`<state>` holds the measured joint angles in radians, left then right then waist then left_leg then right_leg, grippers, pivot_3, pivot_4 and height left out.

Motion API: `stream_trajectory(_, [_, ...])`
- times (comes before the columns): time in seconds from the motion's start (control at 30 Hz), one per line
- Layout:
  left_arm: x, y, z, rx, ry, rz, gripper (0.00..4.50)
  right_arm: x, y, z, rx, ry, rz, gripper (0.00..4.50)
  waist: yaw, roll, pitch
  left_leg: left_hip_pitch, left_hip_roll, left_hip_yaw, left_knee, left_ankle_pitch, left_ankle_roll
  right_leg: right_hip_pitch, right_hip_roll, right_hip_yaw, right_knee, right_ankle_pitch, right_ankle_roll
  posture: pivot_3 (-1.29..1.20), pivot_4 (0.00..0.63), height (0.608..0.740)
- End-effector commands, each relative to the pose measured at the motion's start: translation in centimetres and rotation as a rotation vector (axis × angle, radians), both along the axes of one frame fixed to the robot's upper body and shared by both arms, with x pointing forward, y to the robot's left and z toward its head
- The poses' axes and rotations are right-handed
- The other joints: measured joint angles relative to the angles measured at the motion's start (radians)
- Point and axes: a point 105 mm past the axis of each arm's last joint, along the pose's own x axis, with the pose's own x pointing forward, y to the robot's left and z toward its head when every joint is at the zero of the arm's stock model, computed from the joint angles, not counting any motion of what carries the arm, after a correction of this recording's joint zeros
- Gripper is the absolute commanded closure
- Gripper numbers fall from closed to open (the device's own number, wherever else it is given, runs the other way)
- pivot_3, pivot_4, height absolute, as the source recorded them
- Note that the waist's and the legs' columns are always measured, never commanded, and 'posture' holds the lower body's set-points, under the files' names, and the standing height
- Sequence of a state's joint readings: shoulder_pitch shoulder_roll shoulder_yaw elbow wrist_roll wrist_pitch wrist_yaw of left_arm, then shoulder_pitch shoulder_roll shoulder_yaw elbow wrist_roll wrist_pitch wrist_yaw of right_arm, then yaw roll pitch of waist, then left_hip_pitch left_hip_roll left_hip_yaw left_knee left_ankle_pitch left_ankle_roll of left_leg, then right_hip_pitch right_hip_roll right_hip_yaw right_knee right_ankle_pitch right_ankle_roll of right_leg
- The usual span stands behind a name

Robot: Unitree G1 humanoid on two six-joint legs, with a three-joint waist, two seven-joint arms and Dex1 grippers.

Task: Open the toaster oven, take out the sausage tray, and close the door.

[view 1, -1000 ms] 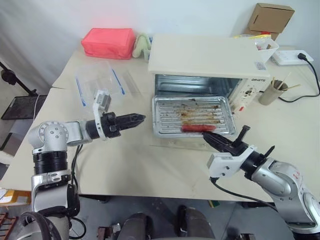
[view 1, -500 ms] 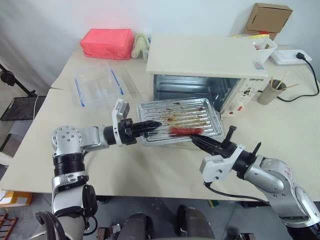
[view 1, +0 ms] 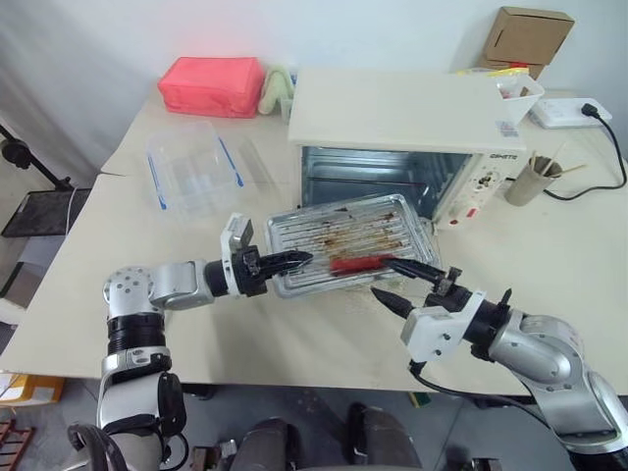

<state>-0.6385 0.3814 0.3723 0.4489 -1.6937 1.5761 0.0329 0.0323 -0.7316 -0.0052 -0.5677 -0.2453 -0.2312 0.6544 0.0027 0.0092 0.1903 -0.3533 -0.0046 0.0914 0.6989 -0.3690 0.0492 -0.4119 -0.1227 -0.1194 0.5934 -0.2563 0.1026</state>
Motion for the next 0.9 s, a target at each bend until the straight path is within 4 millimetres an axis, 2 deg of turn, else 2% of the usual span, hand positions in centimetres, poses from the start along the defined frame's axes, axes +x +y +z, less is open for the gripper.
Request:
stream_trajectory(0.03, [-0.5,2.0,1.0,-0.041,-0.01,0.065,4.5,-1.2,-1.3,1.2,0.067,0.013,0.013,1.2,-0.001,0.0,0.0,0.0,0.0,0.0,0.0,0.0,0.0,0.0,0.0,0.0,0.0,0.0,0.0,0.0,0.15,0.74])
stream_trajectory(0.1, [-1.8,3.7,0.7,-0.031,-0.016,0.079,4.5,-1.4,-3.4,1.0,0.095,0.053,-0.007,1.37,-0.005,0.0,0.0,0.001,0.0,0.0,-0.001,0.0,0.0,0.0,0.0,0.001,0.0,0.0,0.0,0.0,0.15,0.74])
stream_trajectory(0.17, [-2.9,4.6,0.7,-0.034,-0.037,0.072,4.5,-1.4,-4.8,0.7,0.1,0.073,-0.024,1.89,-0.005,0.0,0.0,0.001,0.0,0.001,-0.001,0.0,0.0,0.0,0.001,0.002,0.001,0.0,0.0,0.0,0.15,0.74])
stream_trajectory(0.27, [-4.8,7.2,0.6,-0.046,-0.059,0.127,4.5,-0.1,-8.7,0.1,0.207,0.158,-0.135,2.93,-0.005,-0.001,0.0,0.002,0.001,0.002,0.0,0.0,0.0,0.001,0.001,0.003,0.0,0.0,-0.001,0.0,0.15,0.74])
stream_trajectory(0.4, [-6.3,9.3,-0.5,-0.036,-0.047,0.236,4.5,1.0,-11.2,-0.9,0.282,0.237,-0.176,4.37,-0.004,0.0,0.0,0.002,0.001,0.002,0.0,0.0,-0.001,0.001,-0.003,0.005,0.0,-0.001,-0.001,0.0,0.15,0.74])
stream_trajectory(0.47, [-7.2,10.0,-0.9,-0.039,-0.042,0.285,4.5,1.8,-12.2,-1.5,0.335,0.293,-0.199,4.46,-0.007,0.0,0.0,0.002,0.001,0.002,0.0,-0.001,-0.001,0.001,-0.006,0.005,0.0,-0.001,-0.002,0.0,0.15,0.74])
stream_trajectory(0.57, [-8.3,10.9,-1.6,-0.044,-0.039,0.361,4.5,3.2,-13.3,-2.2,0.306,0.286,-0.211,4.46,-0.008,0.0,0.0,0.002,0.001,0.002,0.0,-0.001,-0.001,0.0,-0.008,0.005,0.0,-0.001,-0.002,0.0,0.15,0.74])
stream_trajectory(0.63, [-9.1,11.8,-1.9,-0.057,-0.05,0.458,4.5,4.6,-13.7,-3.1,0.394,0.393,-0.23,4.46,-0.009,0.001,0.0,0.002,0.001,0.002,0.0,-0.001,-0.002,0.0,-0.008,0.005,0.0,-0.002,-0.003,0.0,0.15,0.74])
stream_trajectory(0.77, [-10.2,12.3,-2.7,-0.072,-0.044,0.589,4.5,5.8,-12.8,-5.8,0.448,0.581,-0.203,4.46,-0.006,0.001,0.0,0.002,0.001,0.002,0.0,-0.002,-0.002,-0.001,-0.009,0.005,-0.001,-0.002,-0.004,0.0,0.15,0.74])
stream_trajectory(0.9, [-10.6,12.4,-3.0,-0.102,-0.051,0.689,4.5,5.8,-11.0,-6.9,0.458,0.672,-0.106,4.46,-0.002,0.001,0.0,0.002,0.001,0.001,0.0,-0.002,-0.003,-0.001,-0.01,0.005,-0.002,-0.003,-0.005,0.0,0.15,0.74])
